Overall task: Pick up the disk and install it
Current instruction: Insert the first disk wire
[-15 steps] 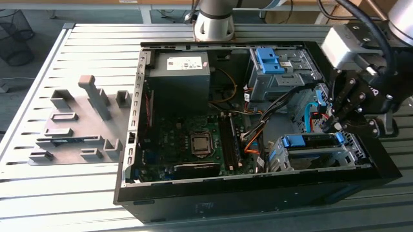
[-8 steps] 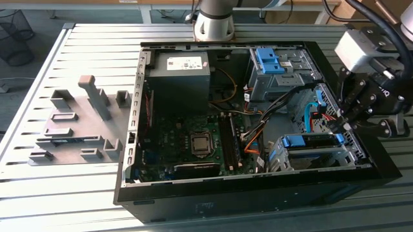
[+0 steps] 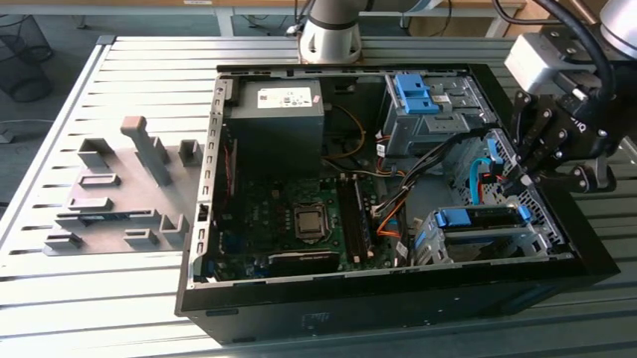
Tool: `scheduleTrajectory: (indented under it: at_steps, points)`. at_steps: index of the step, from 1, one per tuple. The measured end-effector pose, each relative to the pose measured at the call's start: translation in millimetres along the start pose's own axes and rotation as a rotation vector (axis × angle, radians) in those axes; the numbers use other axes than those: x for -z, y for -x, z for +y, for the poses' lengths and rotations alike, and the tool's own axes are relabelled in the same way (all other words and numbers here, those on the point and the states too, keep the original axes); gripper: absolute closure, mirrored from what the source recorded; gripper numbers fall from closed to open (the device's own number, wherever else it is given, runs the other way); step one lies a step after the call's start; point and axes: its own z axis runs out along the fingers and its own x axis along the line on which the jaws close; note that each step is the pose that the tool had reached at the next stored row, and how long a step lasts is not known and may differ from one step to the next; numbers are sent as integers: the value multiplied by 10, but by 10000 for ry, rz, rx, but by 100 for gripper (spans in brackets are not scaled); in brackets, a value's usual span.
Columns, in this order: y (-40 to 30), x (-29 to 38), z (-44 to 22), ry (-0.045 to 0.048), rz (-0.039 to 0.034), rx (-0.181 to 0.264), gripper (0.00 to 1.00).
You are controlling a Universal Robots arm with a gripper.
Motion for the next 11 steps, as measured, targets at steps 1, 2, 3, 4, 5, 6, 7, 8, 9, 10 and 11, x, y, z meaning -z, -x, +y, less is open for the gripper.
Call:
scheduleTrajectory:
  at_steps: [1, 2, 3, 4, 5, 6, 7, 8, 9, 10, 11]
  points:
    - [0, 0, 0, 0, 0, 0, 89]
    - [0, 0, 0, 0, 1, 0, 89]
    - [0, 0, 0, 0, 3, -1, 89]
    - [0, -1, -1, 0, 4, -1, 89]
    - [0, -8, -5, 0, 0, 1, 89]
    - [0, -15, -11, 0, -3, 2, 89]
    - [0, -21, -17, 0, -8, 12, 82]
    - [-1, -22, -21, 0, -23, 34, 82]
    - [0, -24, -24, 0, -45, 56, 82]
    - [0, -25, -24, 0, -70, 68, 82]
    - [1, -27, -25, 0, -90, 75, 81]
